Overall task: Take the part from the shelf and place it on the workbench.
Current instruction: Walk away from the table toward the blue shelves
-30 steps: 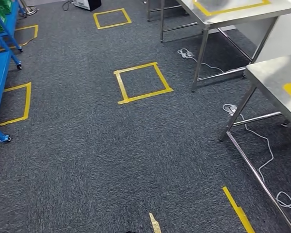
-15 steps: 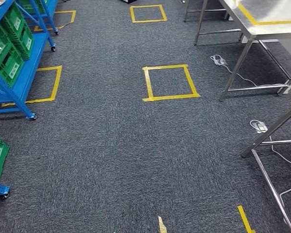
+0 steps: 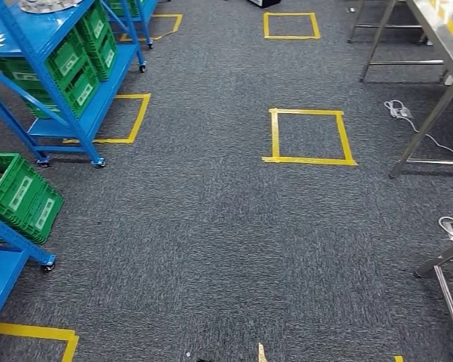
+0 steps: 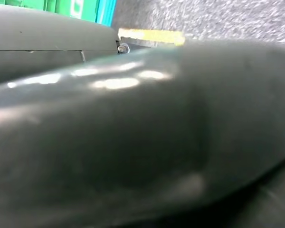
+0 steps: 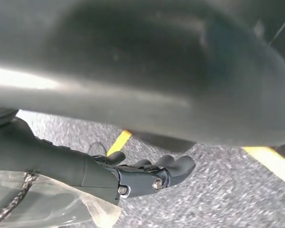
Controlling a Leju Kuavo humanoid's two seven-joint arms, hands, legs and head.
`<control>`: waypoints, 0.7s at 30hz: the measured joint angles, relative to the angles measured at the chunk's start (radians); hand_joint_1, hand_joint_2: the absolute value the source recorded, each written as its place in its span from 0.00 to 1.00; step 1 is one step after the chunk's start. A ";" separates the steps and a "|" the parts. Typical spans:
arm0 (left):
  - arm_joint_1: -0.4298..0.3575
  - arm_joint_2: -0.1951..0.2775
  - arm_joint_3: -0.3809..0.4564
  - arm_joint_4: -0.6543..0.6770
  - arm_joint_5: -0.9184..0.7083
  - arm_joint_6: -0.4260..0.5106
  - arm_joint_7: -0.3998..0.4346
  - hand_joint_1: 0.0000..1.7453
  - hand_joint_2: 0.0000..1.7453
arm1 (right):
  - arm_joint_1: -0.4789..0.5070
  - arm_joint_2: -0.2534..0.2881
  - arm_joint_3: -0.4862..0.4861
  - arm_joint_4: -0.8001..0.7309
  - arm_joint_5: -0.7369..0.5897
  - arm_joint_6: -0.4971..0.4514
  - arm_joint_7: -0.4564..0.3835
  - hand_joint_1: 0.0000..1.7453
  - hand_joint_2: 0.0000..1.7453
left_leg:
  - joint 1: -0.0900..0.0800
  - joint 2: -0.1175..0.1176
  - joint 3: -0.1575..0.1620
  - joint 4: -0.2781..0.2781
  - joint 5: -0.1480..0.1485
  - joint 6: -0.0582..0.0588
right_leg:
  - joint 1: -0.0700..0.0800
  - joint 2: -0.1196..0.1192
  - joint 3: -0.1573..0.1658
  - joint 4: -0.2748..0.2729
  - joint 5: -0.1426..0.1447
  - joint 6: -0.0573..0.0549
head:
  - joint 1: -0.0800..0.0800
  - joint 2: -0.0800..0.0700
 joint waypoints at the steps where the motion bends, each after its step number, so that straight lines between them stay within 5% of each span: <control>1: 0.001 0.001 0.000 0.000 0.000 -0.001 0.002 0.00 0.00 | -0.001 0.000 0.000 0.000 0.004 -0.001 0.000 0.00 0.00 | 0.002 0.009 0.026 -0.047 0.031 -0.001 | 0.000 -0.012 0.004 0.000 -0.003 0.002 | 0.000 0.000; 3: 0.004 0.002 0.001 0.000 0.005 -0.003 0.005 0.00 0.00 | -0.003 0.000 0.000 0.000 0.010 0.002 0.001 0.00 0.00 | 0.002 0.057 0.089 -0.173 0.088 -0.001 | 0.003 -0.033 0.011 0.002 -0.010 0.010 | 0.000 0.000; 5: 0.009 0.001 0.005 0.000 0.021 -0.001 0.004 0.00 0.00 | -0.004 -0.001 0.000 0.000 0.014 0.009 0.004 0.00 0.00 | -0.005 0.099 0.118 -0.244 0.098 0.010 | 0.009 -0.054 0.014 0.004 -0.017 0.020 | 0.001 0.000; 6: 0.013 0.001 0.009 0.000 0.029 0.000 0.003 0.00 0.00 | -0.004 -0.001 0.000 0.000 0.015 0.013 0.005 0.00 0.00 | -0.009 0.102 0.118 -0.251 0.092 0.017 | 0.012 -0.066 0.014 0.005 -0.020 0.025 | 0.002 0.000; 8: 0.019 0.000 0.016 0.001 0.035 -0.003 0.002 0.00 0.00 | -0.008 -0.001 0.001 0.000 0.019 0.016 0.005 0.00 0.00 | -0.008 0.076 0.116 -0.258 0.093 0.031 | 0.011 -0.079 0.016 0.008 -0.028 0.034 | 0.006 0.000; 10: 0.018 -0.001 0.019 0.001 0.035 -0.007 0.004 0.00 0.00 | -0.010 -0.001 0.003 0.000 0.021 0.017 0.004 0.00 0.00 | -0.005 0.050 0.117 -0.261 0.097 0.044 | 0.007 -0.032 -0.008 0.060 -0.064 0.043 | 0.010 0.000; 12: 0.003 -0.004 0.029 0.001 0.059 -0.019 0.006 0.00 0.00 | -0.008 -0.001 0.009 0.000 0.028 0.027 0.004 0.00 0.00 | -0.003 0.023 0.117 -0.262 0.099 0.053 | 0.004 0.031 -0.078 0.195 -0.123 0.045 | 0.014 0.000; 14: -0.039 -0.008 0.051 0.001 0.096 -0.070 0.036 0.00 0.00 | -0.007 -0.003 0.028 0.000 0.035 0.048 0.005 0.00 0.00 | -0.005 -0.009 0.117 -0.261 0.100 0.056 | 0.004 0.051 -0.147 0.306 -0.142 0.043 | 0.014 0.000; 16: -0.106 -0.015 0.071 0.002 0.106 -0.143 0.090 0.00 0.00 | -0.012 -0.007 0.051 0.000 0.038 0.067 0.006 0.00 0.00 | -0.005 -0.045 0.120 -0.260 0.100 0.056 | 0.005 0.061 -0.152 0.272 -0.083 0.037 | 0.014 0.000; 18: -0.169 -0.023 0.077 0.001 0.098 -0.181 0.124 0.00 0.00 | -0.017 -0.011 0.068 0.000 0.038 0.080 0.008 0.00 0.00 | -0.006 -0.076 0.125 -0.259 0.098 0.053 | 0.003 0.096 -0.105 0.138 0.000 0.031 | 0.015 0.000; 21: -0.216 -0.030 0.083 0.001 0.091 -0.179 0.131 0.00 0.00 | -0.022 -0.012 0.095 0.000 0.038 0.087 0.021 0.00 0.00 | -0.006 -0.102 0.119 -0.256 0.096 0.038 | -0.001 0.139 -0.056 0.033 0.027 0.027 | 0.015 0.000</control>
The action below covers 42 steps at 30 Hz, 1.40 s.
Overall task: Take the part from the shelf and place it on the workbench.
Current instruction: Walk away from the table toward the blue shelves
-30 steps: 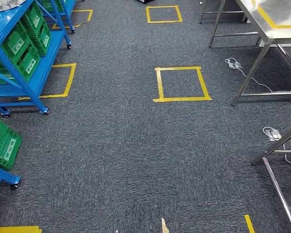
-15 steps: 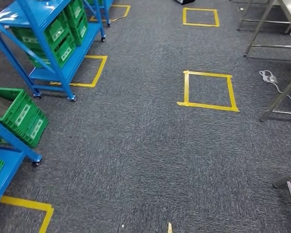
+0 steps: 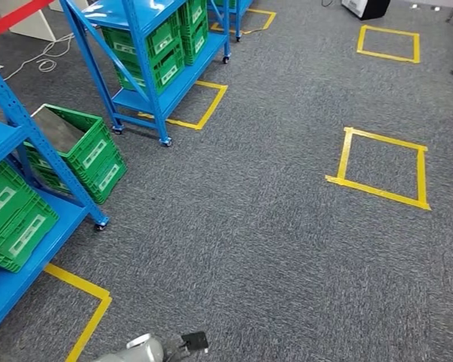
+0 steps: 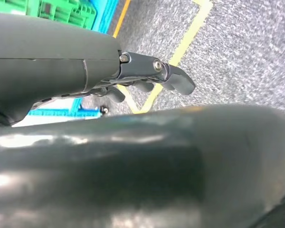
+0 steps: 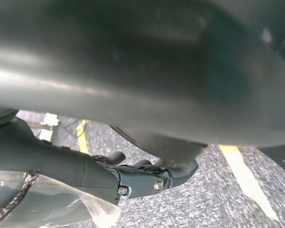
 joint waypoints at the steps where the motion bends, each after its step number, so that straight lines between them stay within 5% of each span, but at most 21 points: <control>1: -0.005 -0.002 0.002 0.000 0.000 0.005 0.000 0.00 0.00 | -0.001 0.000 0.009 0.000 0.000 0.001 0.002 0.00 0.00 | 0.002 -0.008 -0.003 -0.001 0.001 -0.006 | 0.000 -0.007 0.004 -0.005 -0.001 -0.002 | 0.000 0.000; 4: -0.010 -0.003 0.017 0.000 0.011 0.013 0.005 0.00 0.00 | 0.000 0.000 0.036 0.000 0.000 -0.002 -0.001 0.00 0.00 | 0.002 0.037 -0.023 0.039 -0.029 -0.021 | -0.001 -0.041 0.011 -0.018 0.003 -0.019 | -0.005 0.000; 7: -0.020 0.002 0.038 0.000 0.025 0.016 0.015 0.00 0.00 | 0.004 0.000 0.053 0.000 0.000 -0.005 -0.016 0.00 0.00 | 0.005 0.098 -0.111 0.217 -0.114 -0.033 | 0.002 -0.087 0.015 -0.021 -0.003 -0.031 | -0.010 0.000; 9: -0.023 0.010 0.049 0.000 0.026 0.018 0.016 0.00 0.00 | 0.004 0.000 0.060 0.000 0.000 0.001 -0.020 0.00 0.00 | 0.009 0.105 -0.143 0.276 -0.117 -0.038 | 0.004 -0.115 0.018 -0.020 -0.007 -0.033 | -0.010 0.000; 11: -0.027 0.018 0.056 0.000 0.023 0.020 0.016 0.00 0.00 | 0.004 0.000 0.069 0.000 0.000 0.010 -0.013 0.00 0.00 | 0.010 0.118 -0.103 0.189 -0.051 -0.038 | 0.004 -0.141 0.025 -0.020 -0.013 -0.031 | -0.010 0.000; 13: -0.036 0.022 0.062 0.000 0.019 0.023 0.016 0.00 0.00 | 0.004 0.000 0.076 0.000 0.000 0.016 -0.004 0.00 0.00 | 0.003 0.169 -0.041 0.055 0.005 -0.031 | 0.008 -0.163 0.032 -0.019 -0.019 -0.024 | -0.011 0.000; 15: -0.045 0.021 0.068 0.000 0.017 0.028 0.017 0.00 0.00 | 0.005 0.000 0.083 0.000 0.000 0.017 0.001 0.00 0.00 | -0.006 0.202 -0.020 0.001 0.014 -0.021 | 0.014 -0.184 0.035 -0.017 -0.024 -0.016 | -0.010 0.000; 17: -0.049 0.019 0.072 0.000 0.011 0.031 0.018 0.00 0.00 | 0.003 0.000 0.087 0.000 -0.002 0.012 -0.001 0.00 0.00 | -0.005 0.182 -0.022 -0.004 0.017 -0.010 | 0.016 -0.206 0.036 -0.018 -0.029 -0.007 | -0.009 0.000; 18: -0.049 0.017 0.074 0.000 0.004 0.031 0.018 0.00 0.00 | 0.002 -0.001 0.088 0.000 -0.004 0.008 -0.005 0.00 0.00 | -0.003 0.170 -0.022 -0.008 0.019 -0.004 | 0.014 -0.197 0.034 -0.012 -0.038 -0.001 | -0.008 0.000; 21: -0.055 0.005 0.074 0.000 -0.023 0.031 0.014 0.00 0.00 | 0.003 -0.004 0.086 -0.001 -0.008 0.002 -0.022 0.00 0.00 | 0.003 0.132 -0.021 -0.013 0.026 0.012 | 0.007 -0.116 -0.022 0.114 -0.108 0.012 | -0.002 0.000; 23: -0.055 -0.003 0.073 0.000 -0.034 0.030 0.013 0.00 0.00 | 0.001 -0.006 0.084 -0.001 -0.008 0.004 -0.023 0.00 0.00 | 0.003 0.107 -0.022 -0.012 0.027 0.015 | 0.005 -0.091 -0.088 0.241 -0.153 0.015 | -0.001 0.000; 24: -0.053 -0.004 0.072 0.000 -0.037 0.030 0.013 0.00 0.00 | 0.000 -0.007 0.083 -0.001 -0.008 0.006 -0.022 0.00 0.00 | 0.003 0.093 -0.021 -0.012 0.027 0.015 | 0.005 -0.088 -0.106 0.267 -0.151 0.016 | -0.001 0.000; 26: -0.049 -0.005 0.072 0.000 -0.040 0.029 0.013 0.00 0.00 | 0.003 -0.009 0.082 -0.001 -0.008 0.011 -0.020 0.00 0.00 | 0.005 0.064 -0.019 -0.011 0.026 0.013 | 0.002 -0.080 -0.087 0.204 -0.090 0.016 | -0.001 0.000; 28: -0.049 -0.008 0.072 0.000 -0.040 0.033 0.008 0.00 0.00 | 0.008 -0.011 0.081 0.000 -0.007 0.014 -0.013 0.00 0.00 | 0.005 0.036 -0.021 -0.005 0.023 0.007 | -0.006 -0.039 -0.029 0.067 -0.026 0.016 | -0.001 0.000; 30: -0.050 -0.012 0.072 0.000 -0.037 0.039 -0.006 0.00 0.00 | 0.010 -0.012 0.080 0.000 -0.006 0.016 0.001 0.00 0.00 | 0.006 0.014 -0.029 -0.001 0.023 -0.005 | -0.010 -0.007 0.005 0.000 -0.011 0.013 | -0.002 0.000; 32: -0.047 -0.014 0.074 0.000 -0.031 0.041 -0.018 0.00 0.00 | 0.009 -0.012 0.080 0.000 -0.006 0.016 0.006 0.00 0.00 | 0.009 -0.006 -0.035 -0.002 0.028 -0.018 | -0.007 -0.018 0.013 -0.005 -0.013 0.003 | -0.003 0.000; 35: -0.040 -0.014 0.080 0.000 -0.019 0.046 -0.033 0.00 0.00 | 0.009 -0.011 0.079 0.000 -0.010 0.015 -0.007 0.00 0.00 | 0.008 0.045 -0.060 0.052 -0.010 -0.035 | -0.008 -0.055 0.022 -0.018 -0.009 -0.018 | -0.009 0.000; 37: -0.037 -0.013 0.088 0.000 -0.011 0.049 -0.051 0.00 0.00 | 0.012 -0.012 0.078 0.000 -0.011 0.016 -0.018 0.00 0.00 | 0.009 0.094 -0.117 0.175 -0.072 -0.043 | -0.005 -0.084 0.025 -0.020 -0.012 -0.027 | -0.014 0.000; 39: -0.030 -0.011 0.095 0.000 -0.007 0.048 -0.066 0.00 0.00 | 0.015 -0.012 0.077 0.000 -0.009 0.017 -0.022 0.00 0.00 | 0.011 0.104 -0.163 0.270 -0.099 -0.047 | -0.002 -0.113 0.026 -0.019 -0.015 -0.031 | -0.013 0.000; 40: -0.026 -0.010 0.098 0.000 -0.009 0.048 -0.071 0.00 0.00 | 0.016 -0.012 0.077 0.000 -0.008 0.017 -0.021 0.00 0.00 | 0.012 0.107 -0.162 0.269 -0.087 -0.047 | -0.001 -0.127 0.028 -0.019 -0.017 -0.031 | -0.014 0.000; 42: -0.020 -0.005 0.100 0.000 -0.015 0.047 -0.077 0.00 0.00 | 0.016 -0.012 0.078 0.000 -0.006 0.017 -0.020 0.00 0.00 | 0.010 0.128 -0.108 0.162 -0.021 -0.041 | 0.001 -0.150 0.034 -0.019 -0.021 -0.029 | -0.014 0.000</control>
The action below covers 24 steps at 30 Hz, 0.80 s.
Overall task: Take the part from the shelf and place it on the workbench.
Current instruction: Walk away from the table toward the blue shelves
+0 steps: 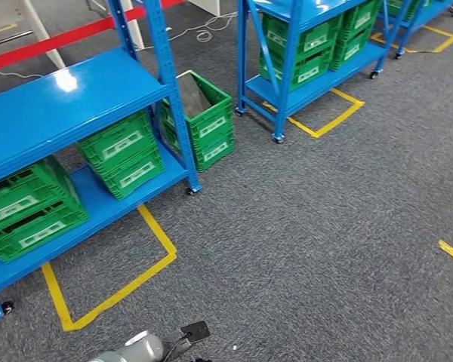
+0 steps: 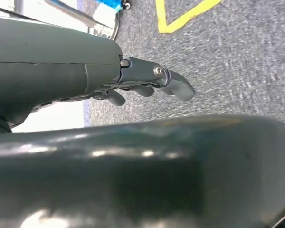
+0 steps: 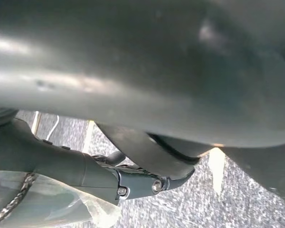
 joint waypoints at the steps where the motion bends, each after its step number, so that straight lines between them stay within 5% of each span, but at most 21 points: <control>1: 0.000 0.002 0.000 0.000 -0.003 0.000 -0.002 0.00 0.00 | 0.000 0.000 0.001 0.000 0.000 0.000 -0.001 0.00 0.00 | -0.005 0.026 0.035 -0.069 0.026 0.005 | 0.003 -0.011 0.003 0.001 -0.003 0.003 | 0.000 0.000; 3: 0.000 0.005 0.000 0.000 -0.009 0.000 -0.008 0.00 0.00 | 0.000 0.001 0.003 0.000 0.000 -0.003 -0.005 0.00 0.00 | -0.015 0.063 0.076 -0.155 0.047 0.017 | 0.009 -0.033 0.008 0.002 -0.010 0.012 | 0.002 0.000; 6: 0.013 0.006 0.000 0.000 -0.024 0.001 -0.026 0.00 0.00 | -0.016 0.010 0.004 0.000 -0.007 -0.014 -0.006 0.00 0.00 | -0.017 0.042 0.077 -0.171 0.047 0.031 | 0.010 -0.052 0.012 0.003 -0.018 0.025 | 0.004 0.000; 8: 0.018 0.000 -0.002 0.000 -0.049 -0.004 -0.031 0.00 0.00 | -0.043 0.024 -0.002 0.000 -0.025 -0.017 0.020 0.00 0.00 | -0.011 0.020 0.078 -0.177 0.053 0.044 | 0.006 -0.005 -0.008 0.045 -0.049 0.035 | 0.006 0.000; 10: 0.012 -0.014 -0.012 0.000 -0.083 -0.020 -0.029 0.00 0.00 | -0.080 0.037 -0.016 0.000 -0.055 -0.010 0.067 0.00 0.00 | -0.007 -0.004 0.076 -0.178 0.057 0.052 | 0.001 0.049 -0.069 0.166 -0.108 0.041 | 0.009 0.000; 12: 0.005 -0.028 -0.026 0.000 -0.112 -0.039 -0.020 0.00 0.00 | -0.129 0.044 -0.034 0.000 -0.083 0.004 0.116 0.00 0.00 | -0.007 -0.029 0.074 -0.177 0.059 0.054 | 0.000 0.062 -0.132 0.280 -0.140 0.045 | 0.009 0.000; 13: 0.002 -0.034 -0.032 0.000 -0.121 -0.046 -0.016 0.00 0.00 | -0.155 0.046 -0.042 0.000 -0.092 0.011 0.133 0.00 0.00 | -0.007 -0.042 0.075 -0.177 0.059 0.053 | -0.001 0.063 -0.142 0.290 -0.128 0.045 | 0.009 0.000; 15: -0.007 -0.043 -0.043 0.000 -0.129 -0.052 -0.010 0.00 0.00 | -0.197 0.048 -0.055 0.000 -0.100 0.020 0.150 0.00 0.00 | -0.005 -0.070 0.078 -0.175 0.060 0.051 | -0.003 0.074 -0.107 0.199 -0.055 0.044 | 0.009 0.000; 16: -0.012 -0.047 -0.048 0.000 -0.132 -0.053 -0.008 0.00 0.00 | -0.211 0.048 -0.060 0.000 -0.101 0.022 0.154 0.00 0.00 | -0.004 -0.084 0.077 -0.174 0.059 0.047 | -0.007 0.101 -0.076 0.131 -0.020 0.044 | 0.010 0.000; 19: -0.020 -0.058 -0.060 0.000 -0.141 -0.058 0.006 0.00 0.00 | -0.229 0.048 -0.072 0.000 -0.102 0.026 0.156 0.00 0.00 | -0.001 -0.126 0.062 -0.165 0.062 0.028 | -0.015 0.167 -0.022 0.019 0.007 0.040 | 0.011 0.000; 21: -0.017 -0.060 -0.063 0.001 -0.144 -0.060 0.018 0.00 0.00 | -0.231 0.049 -0.076 0.000 -0.098 0.029 0.155 0.00 0.00 | 0.003 -0.147 0.053 -0.164 0.066 0.015 | -0.014 0.147 -0.019 0.015 0.006 0.032 | 0.011 0.000; 24: -0.014 -0.064 -0.067 0.001 -0.147 -0.061 0.028 0.00 0.00 | -0.231 0.051 -0.076 0.000 -0.092 0.033 0.152 0.00 0.00 | -0.001 -0.084 0.015 -0.086 0.019 0.002 | -0.016 0.101 -0.011 0.008 0.006 0.015 | 0.002 0.000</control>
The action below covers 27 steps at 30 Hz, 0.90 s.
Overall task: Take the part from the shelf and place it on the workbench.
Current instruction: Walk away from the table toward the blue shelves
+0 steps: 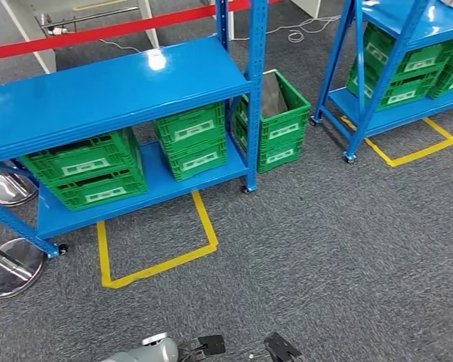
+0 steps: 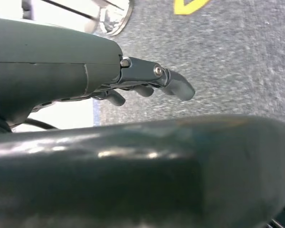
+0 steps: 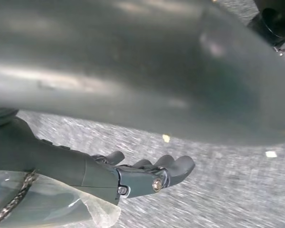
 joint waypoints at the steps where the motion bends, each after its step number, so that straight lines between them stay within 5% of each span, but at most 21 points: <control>1: -0.001 -0.002 -0.002 0.000 -0.002 -0.001 0.001 0.00 0.00 | 0.001 0.000 0.000 0.000 0.001 0.000 0.000 0.00 0.00 | -0.001 0.032 -0.030 0.063 -0.031 -0.004 | 0.003 -0.017 0.002 0.000 -0.002 -0.005 | -0.004 0.000; 3: -0.002 -0.005 -0.007 0.000 -0.007 -0.005 0.005 0.00 0.00 | 0.002 0.000 0.000 0.000 0.005 0.001 -0.002 0.00 0.00 | 0.001 0.058 -0.087 0.182 -0.072 -0.008 | 0.007 -0.050 0.004 0.000 -0.007 -0.010 | -0.006 0.000; 4: -0.001 -0.005 -0.009 0.000 -0.010 -0.007 0.008 0.00 0.00 | 0.001 -0.001 0.000 0.000 0.008 0.002 -0.003 0.00 0.00 | 0.002 0.062 -0.096 0.202 -0.068 -0.008 | 0.008 -0.065 0.006 0.000 -0.009 -0.011 | -0.006 0.000; 6: -0.001 -0.006 -0.012 0.000 -0.013 -0.011 0.012 0.00 0.00 | -0.005 0.000 0.002 0.000 0.023 0.007 -0.007 0.00 0.00 | 0.001 0.072 -0.059 0.127 -0.010 -0.002 | 0.011 -0.089 0.013 0.001 -0.014 -0.011 | -0.006 0.000; 8: -0.006 -0.007 -0.012 0.000 -0.013 -0.013 0.013 0.00 0.00 | -0.010 0.001 0.009 0.000 0.038 0.013 -0.008 0.00 0.00 | -0.010 0.119 0.005 -0.002 0.045 0.012 | 0.015 -0.111 0.021 0.000 -0.021 -0.007 | -0.006 0.000; 10: -0.012 -0.009 -0.012 0.000 -0.013 -0.015 0.014 0.00 0.00 | -0.013 0.003 0.014 0.000 0.045 0.016 -0.008 0.00 0.00 | -0.022 0.154 0.031 -0.063 0.051 0.024 | 0.021 -0.133 0.024 0.000 -0.027 0.000 | -0.005 0.000; 12: -0.013 -0.010 -0.012 0.000 -0.012 -0.014 0.016 0.00 0.00 | -0.017 0.005 0.018 0.000 0.047 0.016 -0.008 0.00 0.00 | -0.022 0.137 0.031 -0.074 0.049 0.032 | 0.025 -0.157 0.026 -0.003 -0.032 0.008 | -0.005 0.000; 13: -0.013 -0.009 -0.012 0.000 -0.011 -0.012 0.017 0.00 0.00 | -0.021 0.006 0.021 0.000 0.048 0.016 -0.007 0.00 0.00 | -0.019 0.124 0.033 -0.079 0.051 0.036 | 0.024 -0.153 0.026 0.000 -0.039 0.013 | -0.004 0.000; 15: -0.015 -0.009 -0.012 0.000 -0.009 -0.008 0.018 0.00 0.00 | -0.028 0.009 0.027 0.000 0.049 0.018 -0.006 0.00 0.00 | -0.011 0.099 0.037 -0.087 0.056 0.045 | 0.020 -0.105 0.001 0.056 -0.075 0.022 | 0.000 0.000; 17: -0.018 -0.008 -0.012 0.000 -0.007 -0.006 0.016 0.00 0.00 | -0.031 0.011 0.031 0.000 0.050 0.018 -0.003 0.00 0.00 | -0.008 0.073 0.036 -0.087 0.058 0.050 | 0.015 -0.053 -0.067 0.188 -0.130 0.027 | 0.004 0.000; 19: -0.018 -0.005 -0.012 0.000 -0.003 -0.005 0.013 0.00 0.00 | -0.031 0.012 0.033 0.000 0.055 0.018 0.003 0.00 0.00 | -0.007 0.043 0.037 -0.086 0.058 0.050 | 0.014 -0.039 -0.127 0.282 -0.143 0.030 | 0.005 0.000; 21: -0.018 -0.002 -0.012 0.000 -0.001 -0.005 0.012 0.00 0.00 | -0.034 0.012 0.037 0.000 0.064 0.018 0.008 0.00 0.00 | -0.006 0.014 0.039 -0.084 0.056 0.048 | 0.013 -0.032 -0.121 0.230 -0.082 0.029 | 0.004 0.000; 23: -0.019 0.000 -0.012 0.000 -0.001 -0.005 0.010 0.00 0.00 | -0.039 0.014 0.052 0.000 0.081 0.024 0.006 0.00 0.00 | -0.005 -0.013 0.038 -0.077 0.053 0.041 | 0.008 0.005 -0.069 0.095 -0.011 0.028 | 0.005 0.000; 25: -0.022 0.000 -0.012 0.000 -0.003 -0.006 0.009 0.00 0.00 | -0.044 0.016 0.079 0.000 0.094 0.035 0.006 0.00 0.00 | -0.004 -0.035 0.031 -0.072 0.053 0.028 | 0.004 0.038 -0.034 0.023 0.008 0.025 | 0.005 0.000; 27: -0.024 0.003 -0.011 0.000 -0.004 -0.008 0.010 0.00 0.00 | -0.047 0.020 0.114 0.000 0.097 0.044 0.009 0.00 0.00 | -0.001 -0.053 0.024 -0.072 0.058 0.015 | 0.005 0.030 -0.027 0.018 0.006 0.017 | 0.005 0.000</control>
